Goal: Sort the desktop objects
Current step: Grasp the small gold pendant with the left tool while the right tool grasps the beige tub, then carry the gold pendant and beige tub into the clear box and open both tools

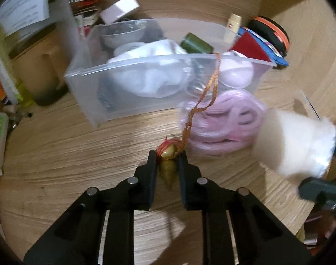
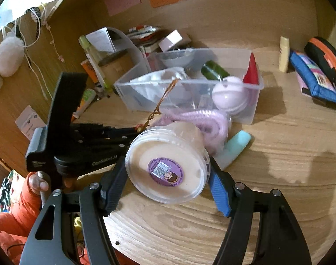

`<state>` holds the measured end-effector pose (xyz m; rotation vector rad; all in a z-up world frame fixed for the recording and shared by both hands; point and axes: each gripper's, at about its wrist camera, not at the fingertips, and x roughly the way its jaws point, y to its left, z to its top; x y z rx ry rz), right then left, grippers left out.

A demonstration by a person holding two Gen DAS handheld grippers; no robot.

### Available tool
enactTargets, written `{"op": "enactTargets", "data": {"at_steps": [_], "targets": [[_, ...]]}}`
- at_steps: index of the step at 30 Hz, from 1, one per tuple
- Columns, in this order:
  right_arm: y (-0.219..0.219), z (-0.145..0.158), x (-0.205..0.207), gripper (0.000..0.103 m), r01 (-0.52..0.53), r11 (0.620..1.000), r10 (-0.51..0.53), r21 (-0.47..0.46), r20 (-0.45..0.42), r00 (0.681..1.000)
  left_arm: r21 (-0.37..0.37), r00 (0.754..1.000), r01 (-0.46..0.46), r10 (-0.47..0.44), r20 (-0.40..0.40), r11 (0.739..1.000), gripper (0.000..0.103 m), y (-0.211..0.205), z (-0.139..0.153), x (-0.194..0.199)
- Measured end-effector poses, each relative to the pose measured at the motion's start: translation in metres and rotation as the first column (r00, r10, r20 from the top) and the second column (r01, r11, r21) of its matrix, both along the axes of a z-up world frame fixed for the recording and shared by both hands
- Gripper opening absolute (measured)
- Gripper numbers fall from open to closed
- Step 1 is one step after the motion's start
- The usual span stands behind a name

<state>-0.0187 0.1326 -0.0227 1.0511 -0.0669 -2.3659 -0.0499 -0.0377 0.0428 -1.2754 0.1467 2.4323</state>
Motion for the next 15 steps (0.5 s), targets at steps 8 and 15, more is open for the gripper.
{"op": "enactTargets", "data": {"at_steps": [8, 15], "targets": [[0.003, 0.023, -0.001, 0.066, 0.002, 1.000, -0.004, -0.026, -0.060, 0.998, 0.057, 0.997, -0.049, 0.052, -0.056, 0.997, 0.018, -0.017, 0.027, 0.012], [0.002, 0.037, -0.011, 0.066, 0.023, 0.998, -0.029, -0.057, -0.095, 0.995, 0.154, 0.990, -0.031, 0.052, -0.132, 0.988, 0.018, -0.013, 0.060, 0.020]]}}
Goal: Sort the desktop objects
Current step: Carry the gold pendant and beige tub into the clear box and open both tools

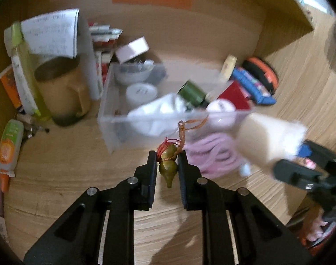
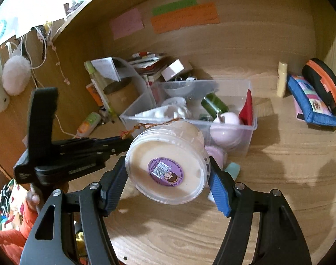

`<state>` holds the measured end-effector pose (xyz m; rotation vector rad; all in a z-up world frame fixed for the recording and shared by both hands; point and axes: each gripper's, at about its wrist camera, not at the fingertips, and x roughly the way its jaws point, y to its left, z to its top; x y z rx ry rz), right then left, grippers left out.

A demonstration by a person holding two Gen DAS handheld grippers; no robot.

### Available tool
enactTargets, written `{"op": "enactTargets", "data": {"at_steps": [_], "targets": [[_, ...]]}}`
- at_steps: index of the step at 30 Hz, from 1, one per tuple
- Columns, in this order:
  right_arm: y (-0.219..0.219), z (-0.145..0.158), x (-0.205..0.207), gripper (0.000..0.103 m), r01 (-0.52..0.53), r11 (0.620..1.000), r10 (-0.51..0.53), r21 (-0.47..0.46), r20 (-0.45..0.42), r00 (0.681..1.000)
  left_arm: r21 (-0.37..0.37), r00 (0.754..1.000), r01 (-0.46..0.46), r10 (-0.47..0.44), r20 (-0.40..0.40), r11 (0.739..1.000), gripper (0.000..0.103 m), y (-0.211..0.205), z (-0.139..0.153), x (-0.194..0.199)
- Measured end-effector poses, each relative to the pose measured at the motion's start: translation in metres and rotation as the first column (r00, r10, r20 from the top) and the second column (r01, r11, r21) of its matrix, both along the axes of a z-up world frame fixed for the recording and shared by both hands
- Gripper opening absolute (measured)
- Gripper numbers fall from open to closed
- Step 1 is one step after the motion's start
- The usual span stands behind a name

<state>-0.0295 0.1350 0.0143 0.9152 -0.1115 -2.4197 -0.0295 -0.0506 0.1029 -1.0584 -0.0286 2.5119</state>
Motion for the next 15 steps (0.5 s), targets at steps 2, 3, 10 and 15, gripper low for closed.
{"op": "enactTargets", "data": {"at_steps": [2, 3, 10, 15], "targets": [[0.002, 0.004, -0.004, 0.066, 0.008, 1.000, -0.008, -0.007, -0.004, 1.000, 0.025, 1.000, 0.011, -0.011, -0.014, 1.000, 0.018, 0.003, 0.008, -0.001], [0.003, 0.005, -0.006, 0.066, 0.015, 1.000, -0.015, -0.011, -0.009, 1.000, 0.036, 1.000, 0.018, -0.018, -0.018, 0.999, 0.018, 0.003, 0.011, -0.001], [0.009, 0.007, -0.024, 0.066, 0.035, 0.997, -0.036, -0.068, -0.010, 0.999, 0.083, 0.999, 0.015, -0.012, -0.047, 0.996, 0.018, 0.007, 0.033, -0.021], [0.008, 0.008, -0.044, 0.066, 0.054, 0.995, -0.054, -0.088, -0.004, 0.999, 0.092, 0.999, -0.013, 0.018, -0.049, 0.996, 0.018, 0.005, 0.037, -0.038]]}}
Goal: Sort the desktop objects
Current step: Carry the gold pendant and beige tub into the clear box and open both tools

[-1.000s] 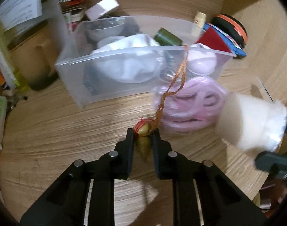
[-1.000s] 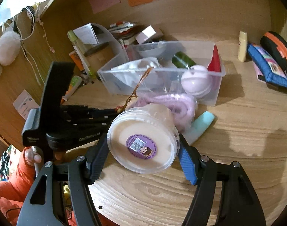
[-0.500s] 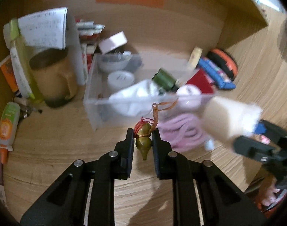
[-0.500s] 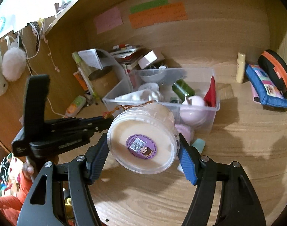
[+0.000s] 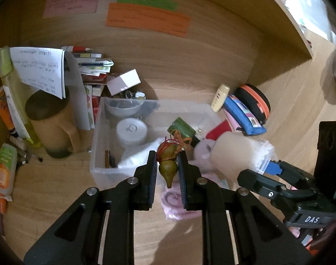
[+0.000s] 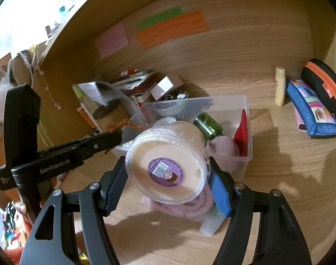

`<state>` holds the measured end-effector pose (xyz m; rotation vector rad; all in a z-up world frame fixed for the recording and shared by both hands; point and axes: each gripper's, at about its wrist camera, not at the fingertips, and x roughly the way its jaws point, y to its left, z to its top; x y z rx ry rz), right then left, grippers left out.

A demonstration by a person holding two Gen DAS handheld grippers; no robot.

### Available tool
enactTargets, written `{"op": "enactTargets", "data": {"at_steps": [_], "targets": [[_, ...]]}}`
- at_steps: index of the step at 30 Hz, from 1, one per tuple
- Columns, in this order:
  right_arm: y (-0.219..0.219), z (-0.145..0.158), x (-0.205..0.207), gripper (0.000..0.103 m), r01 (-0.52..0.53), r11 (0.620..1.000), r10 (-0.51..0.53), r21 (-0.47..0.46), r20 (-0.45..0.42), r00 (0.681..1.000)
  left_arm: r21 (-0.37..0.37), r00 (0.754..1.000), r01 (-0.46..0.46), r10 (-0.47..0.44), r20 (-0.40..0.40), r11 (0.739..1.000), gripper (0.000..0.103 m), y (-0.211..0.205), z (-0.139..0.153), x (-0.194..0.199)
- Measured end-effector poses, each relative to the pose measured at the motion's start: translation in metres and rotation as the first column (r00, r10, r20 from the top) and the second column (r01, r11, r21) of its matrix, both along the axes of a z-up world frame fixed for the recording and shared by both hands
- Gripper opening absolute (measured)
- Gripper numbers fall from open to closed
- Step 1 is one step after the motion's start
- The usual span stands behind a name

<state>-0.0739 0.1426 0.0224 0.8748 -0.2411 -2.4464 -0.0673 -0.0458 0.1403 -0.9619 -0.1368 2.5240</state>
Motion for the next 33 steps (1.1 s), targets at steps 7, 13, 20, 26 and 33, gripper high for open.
{"op": "enactTargets", "data": {"at_steps": [7, 13, 20, 26, 33], "targets": [[-0.008, -0.006, -0.033, 0.066, 0.008, 1.000, -0.008, 0.003, 0.039, 0.999, 0.006, 1.000, -0.024, 0.024, 0.010, 1.000, 0.018, -0.006, -0.002, -0.017], [-0.014, -0.012, -0.057, 0.066, 0.009, 1.000, -0.011, 0.018, 0.089, 0.996, -0.029, 0.999, -0.025, 0.026, 0.042, 0.999, 0.018, -0.005, -0.009, -0.039], [-0.022, -0.015, -0.076, 0.066, -0.007, 0.999, 0.001, 0.053, 0.116, 0.993, -0.074, 0.997, -0.002, 0.007, 0.080, 0.997, 0.018, 0.008, -0.021, -0.062], [-0.026, -0.023, -0.088, 0.066, -0.009, 0.996, -0.002, 0.086, 0.126, 0.992, -0.081, 0.995, 0.002, 0.006, 0.104, 0.997, 0.018, 0.013, -0.030, -0.077], [-0.030, -0.033, -0.092, 0.066, -0.023, 0.993, 0.008, 0.112, 0.136, 0.991, -0.056, 0.986, 0.005, 0.004, 0.169, 0.998, 0.018, 0.009, -0.048, -0.091]]}}
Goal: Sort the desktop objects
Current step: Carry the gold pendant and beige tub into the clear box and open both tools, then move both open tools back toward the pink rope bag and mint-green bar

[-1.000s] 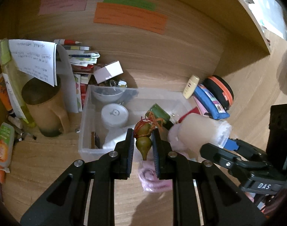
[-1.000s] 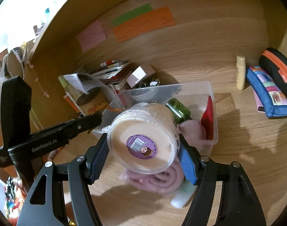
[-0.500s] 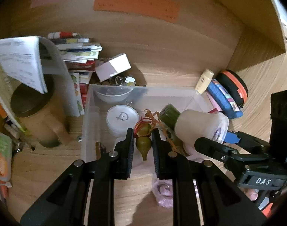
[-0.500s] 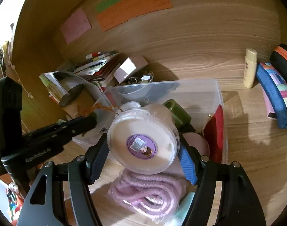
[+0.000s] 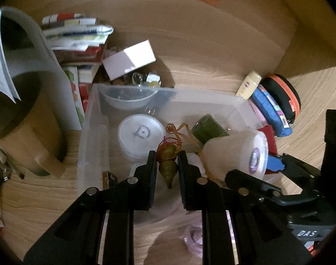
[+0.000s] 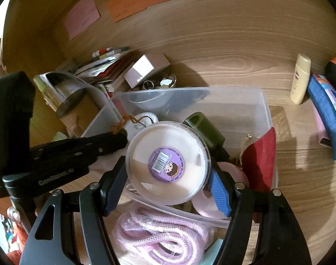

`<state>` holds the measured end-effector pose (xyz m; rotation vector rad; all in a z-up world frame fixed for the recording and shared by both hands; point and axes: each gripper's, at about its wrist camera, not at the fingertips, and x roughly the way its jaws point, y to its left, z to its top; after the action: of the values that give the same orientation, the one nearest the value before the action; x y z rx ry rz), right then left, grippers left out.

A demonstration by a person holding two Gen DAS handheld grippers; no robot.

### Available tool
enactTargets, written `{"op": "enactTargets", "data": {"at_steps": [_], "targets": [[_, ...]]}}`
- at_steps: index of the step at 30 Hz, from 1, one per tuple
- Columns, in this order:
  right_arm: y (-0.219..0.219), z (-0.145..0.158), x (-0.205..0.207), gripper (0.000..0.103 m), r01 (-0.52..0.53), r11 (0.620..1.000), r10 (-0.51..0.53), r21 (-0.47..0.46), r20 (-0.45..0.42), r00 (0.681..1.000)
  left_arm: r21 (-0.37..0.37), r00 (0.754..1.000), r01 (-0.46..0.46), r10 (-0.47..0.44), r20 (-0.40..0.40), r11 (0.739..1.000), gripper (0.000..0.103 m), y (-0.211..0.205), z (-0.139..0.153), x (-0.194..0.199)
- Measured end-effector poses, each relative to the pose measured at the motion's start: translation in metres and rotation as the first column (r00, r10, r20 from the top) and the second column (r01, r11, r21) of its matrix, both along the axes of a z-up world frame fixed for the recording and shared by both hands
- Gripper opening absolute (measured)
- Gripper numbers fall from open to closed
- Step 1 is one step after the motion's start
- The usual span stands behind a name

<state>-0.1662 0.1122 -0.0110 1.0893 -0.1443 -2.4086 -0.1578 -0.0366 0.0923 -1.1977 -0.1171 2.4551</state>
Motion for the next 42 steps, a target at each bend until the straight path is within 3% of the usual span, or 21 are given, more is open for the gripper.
{"op": "enactTargets", "data": {"at_steps": [13, 17, 22, 25, 32, 42], "targets": [[-0.006, 0.000, 0.004, 0.071, 0.018, 0.997, -0.016, 0.068, -0.027, 1.000, -0.031, 1.000, -0.001, 0.001, -0.016, 1.000, 0.018, 0.001, 0.000, 0.005], [0.000, 0.004, 0.004, 0.071, 0.018, 0.999, -0.018, 0.028, -0.002, 1.000, -0.047, 0.999, -0.015, 0.012, -0.045, 0.999, 0.033, 0.002, 0.007, 0.009], [0.006, 0.009, 0.004, 0.071, 0.027, 1.000, -0.027, -0.008, 0.021, 0.999, -0.072, 0.996, -0.031, 0.025, -0.088, 0.997, 0.039, 0.003, 0.016, 0.018], [0.007, 0.016, 0.011, 0.071, 0.023, 1.000, -0.023, -0.019, 0.008, 1.000, -0.083, 0.993, -0.045, 0.035, -0.115, 0.996, 0.053, 0.003, 0.021, 0.025], [0.004, 0.035, 0.040, 0.076, 0.036, 0.996, -0.027, 0.080, -0.116, 0.993, -0.097, 0.984, -0.061, 0.044, -0.171, 0.993, 0.065, -0.001, 0.034, 0.046], [0.030, 0.034, 0.069, 0.077, 0.037, 0.992, -0.024, 0.117, -0.113, 0.993, -0.135, 0.973, 0.005, -0.036, -0.226, 0.991, 0.085, 0.004, 0.042, 0.081]]}}
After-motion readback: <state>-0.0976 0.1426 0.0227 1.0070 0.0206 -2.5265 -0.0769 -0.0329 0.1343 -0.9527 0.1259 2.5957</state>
